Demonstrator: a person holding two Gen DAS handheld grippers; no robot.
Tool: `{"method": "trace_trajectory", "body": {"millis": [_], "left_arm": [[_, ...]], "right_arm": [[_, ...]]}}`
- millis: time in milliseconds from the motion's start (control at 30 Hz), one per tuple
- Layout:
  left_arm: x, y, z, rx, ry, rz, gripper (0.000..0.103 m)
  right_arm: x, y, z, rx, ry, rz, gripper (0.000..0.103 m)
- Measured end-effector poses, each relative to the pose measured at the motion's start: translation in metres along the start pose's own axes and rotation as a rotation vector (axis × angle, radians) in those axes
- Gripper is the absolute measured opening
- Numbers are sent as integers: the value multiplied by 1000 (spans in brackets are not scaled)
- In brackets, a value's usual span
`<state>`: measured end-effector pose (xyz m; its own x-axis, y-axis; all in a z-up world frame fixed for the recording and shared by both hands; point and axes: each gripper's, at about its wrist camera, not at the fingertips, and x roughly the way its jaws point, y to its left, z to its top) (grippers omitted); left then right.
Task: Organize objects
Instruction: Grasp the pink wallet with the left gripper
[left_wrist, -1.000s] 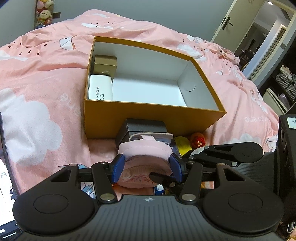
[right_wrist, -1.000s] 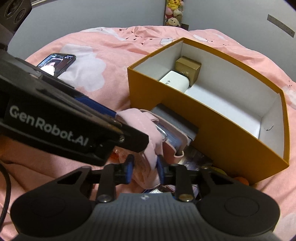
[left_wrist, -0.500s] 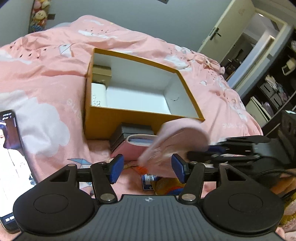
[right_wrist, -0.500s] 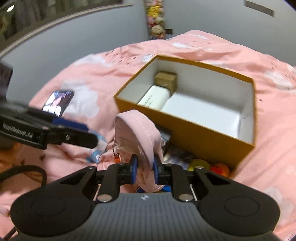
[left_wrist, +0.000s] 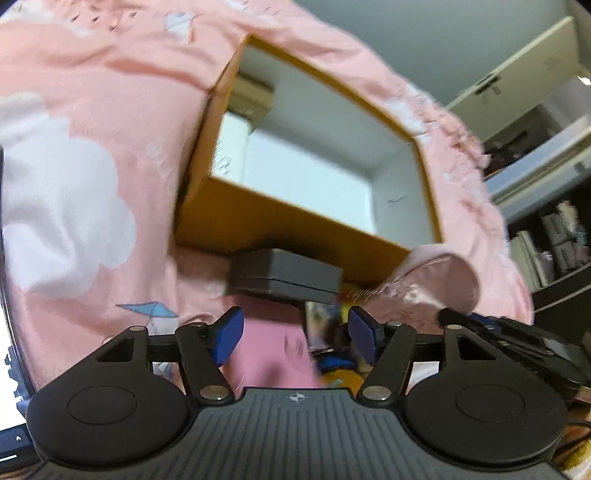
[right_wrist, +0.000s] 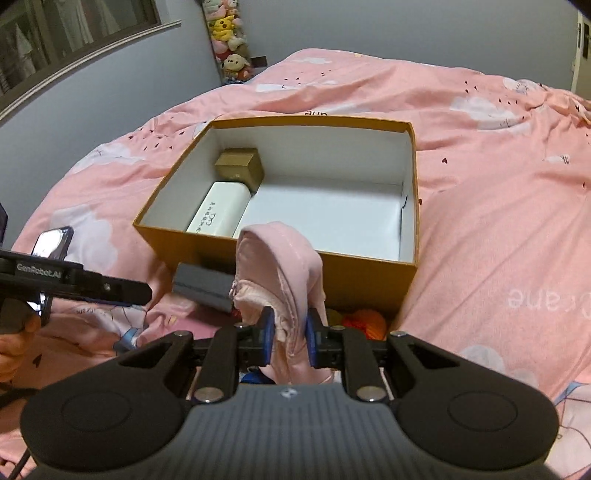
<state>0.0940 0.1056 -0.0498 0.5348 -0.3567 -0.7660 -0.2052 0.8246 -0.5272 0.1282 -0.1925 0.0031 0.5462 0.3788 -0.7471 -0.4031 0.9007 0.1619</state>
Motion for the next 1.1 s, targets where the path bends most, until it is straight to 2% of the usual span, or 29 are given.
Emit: {"method": "trace_trajectory", "body": {"millis": [67,167,333,467,667,867,900,933,967,1000,1100], "left_arm": [[9,-2,-1,9,36,36,75],[24,-12,-8,45,110,61,83],[51,-26,-24,149,149,205,87],[72,-17,-28,112,214,194,87],[87,-4,-28,66,235,177,86],[78,-4,-30,56,211,163,72],[73,-5,-32,61,202,168,54],[68,-5,-32,65,196,171,51],[62,-5,-32,60,188,164,40],[57,-4,-32,56,180,150,34],[47,-3,-34,38,170,115,29]], "right_arm": [[5,-2,2,10,-4,8,19],[13,-5,6,31,-7,12,19],[19,-11,7,61,-12,28,20],[21,-13,7,72,-13,39,21],[26,-13,8,71,-12,56,23],[30,-13,11,73,-4,57,24],[30,-14,11,76,-3,58,24],[29,-14,11,77,-3,58,24],[30,-14,11,75,-3,57,24],[29,-14,10,70,-4,55,24],[29,-12,11,63,-5,49,24]]}}
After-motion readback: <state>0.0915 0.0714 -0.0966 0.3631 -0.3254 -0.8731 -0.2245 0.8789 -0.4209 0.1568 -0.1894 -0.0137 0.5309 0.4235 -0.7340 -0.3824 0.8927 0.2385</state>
